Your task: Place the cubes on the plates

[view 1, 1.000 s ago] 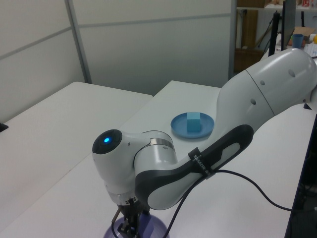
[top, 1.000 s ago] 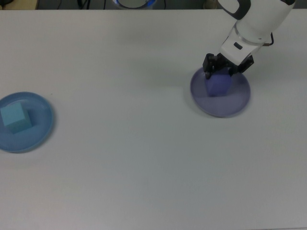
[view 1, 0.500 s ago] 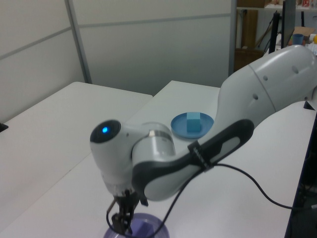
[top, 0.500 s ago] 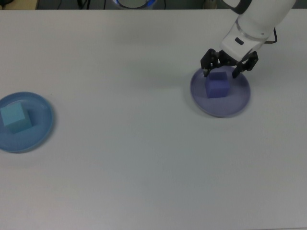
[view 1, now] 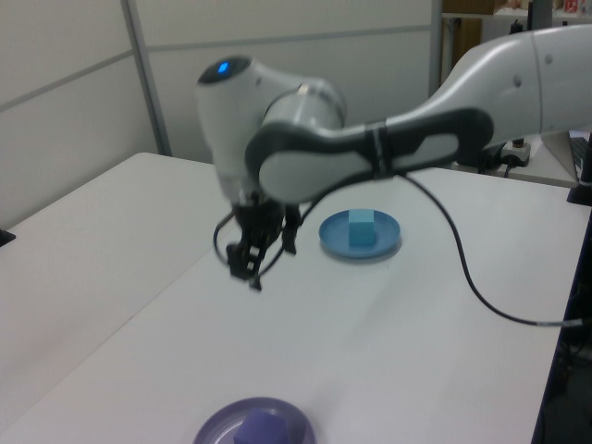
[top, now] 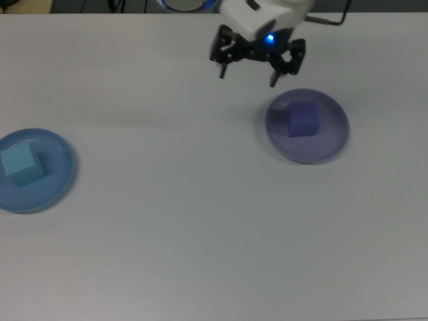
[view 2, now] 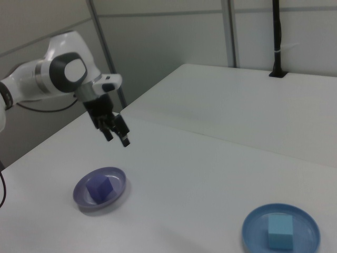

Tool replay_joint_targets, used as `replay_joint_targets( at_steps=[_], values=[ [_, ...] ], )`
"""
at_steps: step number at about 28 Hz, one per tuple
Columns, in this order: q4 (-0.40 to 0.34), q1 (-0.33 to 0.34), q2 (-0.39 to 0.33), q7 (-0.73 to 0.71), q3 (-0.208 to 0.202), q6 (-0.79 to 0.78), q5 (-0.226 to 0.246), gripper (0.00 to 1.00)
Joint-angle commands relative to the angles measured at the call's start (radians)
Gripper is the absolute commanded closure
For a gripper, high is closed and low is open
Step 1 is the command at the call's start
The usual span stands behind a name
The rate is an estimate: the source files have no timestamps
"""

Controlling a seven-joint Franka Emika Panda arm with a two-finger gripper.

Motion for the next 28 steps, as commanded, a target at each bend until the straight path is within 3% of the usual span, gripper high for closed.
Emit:
replay_joint_targets(
  at_steps=[1,5,6,10,11,13,16,28],
  values=[
    [-0.011,0.004,-0.071,-0.141,-0.094,-0.06,0.046,0.0],
    [-0.011,-0.012,-0.111,-0.243,-0.163,-0.064,0.115,0.0],
    [-0.016,-0.012,-0.126,-0.29,-0.196,-0.064,0.134,0.0],
    [-0.034,-0.014,-0.14,-0.359,-0.267,-0.064,0.154,0.0],
    [-0.036,-0.014,-0.139,-0.39,-0.302,-0.064,0.174,0.0],
    [-0.04,-0.019,-0.137,-0.415,-0.331,-0.063,0.206,0.0],
    [-0.048,-0.037,-0.131,-0.439,-0.351,-0.061,0.237,0.0],
    [-0.065,-0.077,-0.113,-0.453,-0.351,-0.055,0.246,0.0]
  ],
)
